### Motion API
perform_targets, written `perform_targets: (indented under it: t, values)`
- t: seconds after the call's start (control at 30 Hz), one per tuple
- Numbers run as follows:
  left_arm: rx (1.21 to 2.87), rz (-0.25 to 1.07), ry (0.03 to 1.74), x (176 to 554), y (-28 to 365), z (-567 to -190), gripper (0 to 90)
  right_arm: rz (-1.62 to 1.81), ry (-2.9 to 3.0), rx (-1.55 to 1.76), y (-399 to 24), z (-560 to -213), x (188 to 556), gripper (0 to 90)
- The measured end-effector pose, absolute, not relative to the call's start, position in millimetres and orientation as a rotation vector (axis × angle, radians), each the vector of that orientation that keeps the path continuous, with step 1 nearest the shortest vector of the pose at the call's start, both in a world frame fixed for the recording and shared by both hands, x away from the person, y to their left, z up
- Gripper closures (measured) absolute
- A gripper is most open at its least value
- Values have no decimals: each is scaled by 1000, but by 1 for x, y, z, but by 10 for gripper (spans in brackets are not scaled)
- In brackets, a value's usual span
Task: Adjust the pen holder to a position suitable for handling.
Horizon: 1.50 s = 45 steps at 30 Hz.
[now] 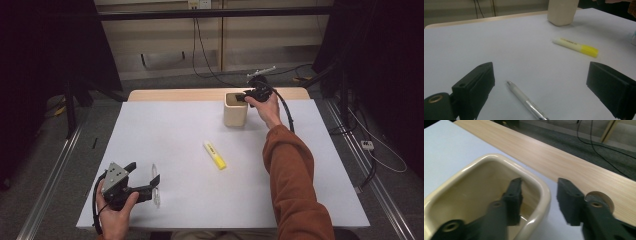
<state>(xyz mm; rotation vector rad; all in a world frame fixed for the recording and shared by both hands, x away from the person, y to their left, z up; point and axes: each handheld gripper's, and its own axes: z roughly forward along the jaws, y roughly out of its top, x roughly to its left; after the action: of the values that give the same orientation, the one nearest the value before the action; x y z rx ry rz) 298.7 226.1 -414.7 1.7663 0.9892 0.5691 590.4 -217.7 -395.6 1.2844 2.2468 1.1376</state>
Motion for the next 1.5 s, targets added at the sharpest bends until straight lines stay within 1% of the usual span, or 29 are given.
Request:
perform_targets:
  t: [0.07, 0.1, 0.23, 0.33, 0.73, 1.17, 1.37, 1.5]
  values:
    - [1768, 568, 989, 299, 226, -415, 79, 1146, 2253, 1274, -218, -395, 590, 620]
    - [1772, 570, 988, 298, 226, -415, 79, 1174, 2262, 1258, -219, -394, 590, 656]
    - [1778, 565, 988, 299, 225, -415, 79, 1178, 2268, 1243, -219, -394, 591, 664]
    - [1759, 571, 992, 298, 225, -415, 79, 1177, 2285, 1222, -222, -394, 591, 687]
    - [1752, 585, 1000, 297, 227, -414, 79, 1130, 2297, 1206, -220, -392, 589, 703]
    - [1758, 582, 999, 298, 226, -415, 82, 1091, 2314, 1217, -208, -387, 583, 705]
    - [1763, 585, 998, 297, 227, -415, 82, 1096, 2294, 1209, -209, -380, 578, 705]
    - [1757, 595, 998, 297, 226, -414, 82, 1101, 2279, 1182, -212, -366, 566, 705]
